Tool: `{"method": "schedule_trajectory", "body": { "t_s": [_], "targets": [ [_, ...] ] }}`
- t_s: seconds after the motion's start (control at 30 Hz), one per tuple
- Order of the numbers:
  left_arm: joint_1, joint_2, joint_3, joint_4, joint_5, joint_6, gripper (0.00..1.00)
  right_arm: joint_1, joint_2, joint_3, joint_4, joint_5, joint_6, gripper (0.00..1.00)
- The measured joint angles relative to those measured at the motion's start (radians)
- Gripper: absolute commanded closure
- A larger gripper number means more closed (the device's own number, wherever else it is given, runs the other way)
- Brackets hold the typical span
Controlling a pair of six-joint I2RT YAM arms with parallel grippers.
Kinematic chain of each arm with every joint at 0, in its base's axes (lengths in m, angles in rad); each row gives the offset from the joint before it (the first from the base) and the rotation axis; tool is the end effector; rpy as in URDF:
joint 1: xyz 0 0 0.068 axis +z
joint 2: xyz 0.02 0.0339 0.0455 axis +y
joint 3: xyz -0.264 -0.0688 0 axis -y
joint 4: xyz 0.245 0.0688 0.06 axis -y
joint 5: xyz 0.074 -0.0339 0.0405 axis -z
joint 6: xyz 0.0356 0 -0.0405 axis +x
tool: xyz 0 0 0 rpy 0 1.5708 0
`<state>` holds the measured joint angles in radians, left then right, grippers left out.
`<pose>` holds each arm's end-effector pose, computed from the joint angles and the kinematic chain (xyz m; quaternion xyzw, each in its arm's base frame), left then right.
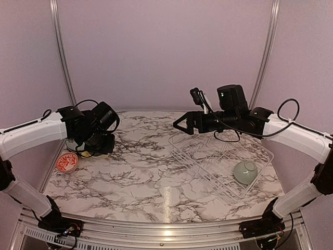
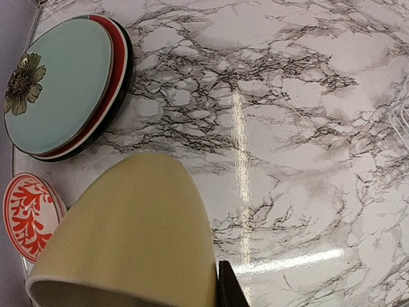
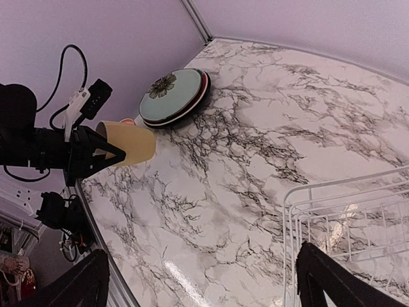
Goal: Unload the mixed dishes from the dish rack
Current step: Place the cup at the center of the board.
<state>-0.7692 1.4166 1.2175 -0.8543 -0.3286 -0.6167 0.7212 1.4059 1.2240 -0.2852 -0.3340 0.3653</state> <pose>0.2126 -0.1898 0.2911 0.0309 0.9541 -0.0396 0.2952 0.2361 0.2231 0.3401 -0.2344 0.8110 0.3884 0.3694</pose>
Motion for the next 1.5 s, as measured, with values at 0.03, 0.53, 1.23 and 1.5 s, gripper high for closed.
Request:
{"method": "schedule_trajectory", "body": {
  "t_s": [0.03, 0.53, 1.23, 1.5],
  "targets": [
    [0.008, 0.02, 0.014, -0.01, -0.009, 0.018, 1.0, 0.0, -0.007, 0.0, -0.007, 0.006, -0.002, 0.01],
    [0.05, 0.24, 0.076, -0.055, -0.031, 0.152, 1.0, -0.011, -0.063, -0.019, -0.023, 0.031, -0.005, 0.01],
    [0.126, 0.321, 0.077, -0.009, 0.059, 0.224, 0.85, -0.014, -0.061, -0.026, -0.023, 0.034, -0.005, 0.01],
    [0.135, 0.323, 0.094, 0.005, 0.055, 0.245, 0.65, -0.014, -0.061, -0.026, -0.023, 0.036, -0.005, 0.02]
  ]
}}
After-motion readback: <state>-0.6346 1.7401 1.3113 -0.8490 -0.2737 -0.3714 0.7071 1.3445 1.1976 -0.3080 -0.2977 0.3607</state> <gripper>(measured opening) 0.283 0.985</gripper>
